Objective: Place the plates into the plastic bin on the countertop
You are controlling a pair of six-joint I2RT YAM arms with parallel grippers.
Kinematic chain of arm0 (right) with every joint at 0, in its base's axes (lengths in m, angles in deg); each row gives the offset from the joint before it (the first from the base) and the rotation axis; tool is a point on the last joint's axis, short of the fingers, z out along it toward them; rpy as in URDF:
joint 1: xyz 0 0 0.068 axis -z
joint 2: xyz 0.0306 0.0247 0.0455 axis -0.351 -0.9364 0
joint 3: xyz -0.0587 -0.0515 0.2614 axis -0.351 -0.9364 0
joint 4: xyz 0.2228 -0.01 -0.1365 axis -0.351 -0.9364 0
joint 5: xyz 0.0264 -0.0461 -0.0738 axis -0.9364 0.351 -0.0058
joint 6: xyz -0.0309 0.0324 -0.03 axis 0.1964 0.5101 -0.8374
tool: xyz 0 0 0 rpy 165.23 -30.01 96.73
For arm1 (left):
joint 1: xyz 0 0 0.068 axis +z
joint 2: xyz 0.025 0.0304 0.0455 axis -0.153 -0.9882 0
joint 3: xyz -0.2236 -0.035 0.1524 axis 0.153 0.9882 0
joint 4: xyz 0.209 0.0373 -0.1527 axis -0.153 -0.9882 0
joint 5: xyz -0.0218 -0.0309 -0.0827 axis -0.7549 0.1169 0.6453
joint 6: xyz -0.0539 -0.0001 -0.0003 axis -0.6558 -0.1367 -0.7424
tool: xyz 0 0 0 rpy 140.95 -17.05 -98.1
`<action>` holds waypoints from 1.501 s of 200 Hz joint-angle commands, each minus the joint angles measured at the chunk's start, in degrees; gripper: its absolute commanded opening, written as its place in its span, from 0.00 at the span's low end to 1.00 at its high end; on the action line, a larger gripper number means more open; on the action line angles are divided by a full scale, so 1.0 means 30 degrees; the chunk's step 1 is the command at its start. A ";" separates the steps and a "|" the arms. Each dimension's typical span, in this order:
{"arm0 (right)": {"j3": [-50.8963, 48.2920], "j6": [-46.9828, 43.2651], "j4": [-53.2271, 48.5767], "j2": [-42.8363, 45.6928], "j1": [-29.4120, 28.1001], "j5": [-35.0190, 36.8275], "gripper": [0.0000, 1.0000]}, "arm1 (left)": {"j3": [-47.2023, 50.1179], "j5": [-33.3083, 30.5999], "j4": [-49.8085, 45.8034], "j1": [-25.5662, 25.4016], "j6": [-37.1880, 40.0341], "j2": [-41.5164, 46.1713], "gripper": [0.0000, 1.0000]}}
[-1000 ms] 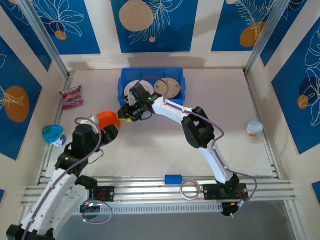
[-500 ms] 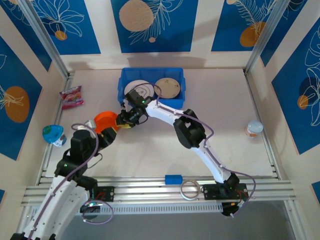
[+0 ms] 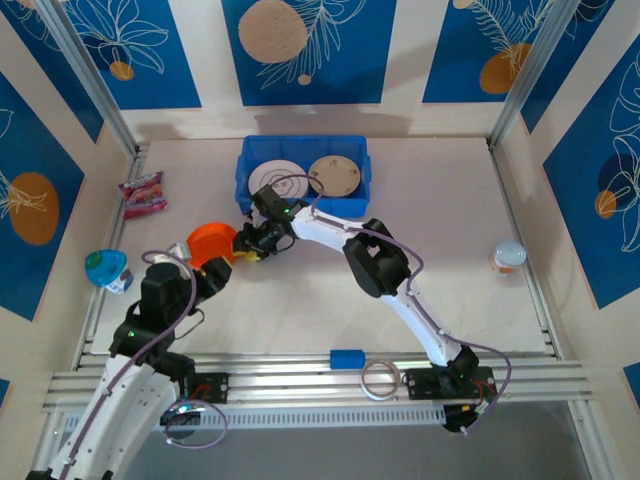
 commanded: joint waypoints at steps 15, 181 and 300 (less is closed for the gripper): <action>0.0589 0.1383 0.1026 -0.1186 -0.0031 -0.0139 0.36 | 0.0419 -0.0096 -0.0192 0.0334 0.0081 0.0287 0.64; 0.0583 0.1605 0.1245 -0.1469 -0.0025 0.0296 0.00 | 0.0533 -0.0347 -0.0683 0.0858 0.0658 0.0550 0.64; -0.8451 -0.1345 0.1173 0.8200 0.0955 0.0826 0.00 | -0.4994 0.2139 0.0367 0.0979 0.4713 -0.6986 0.65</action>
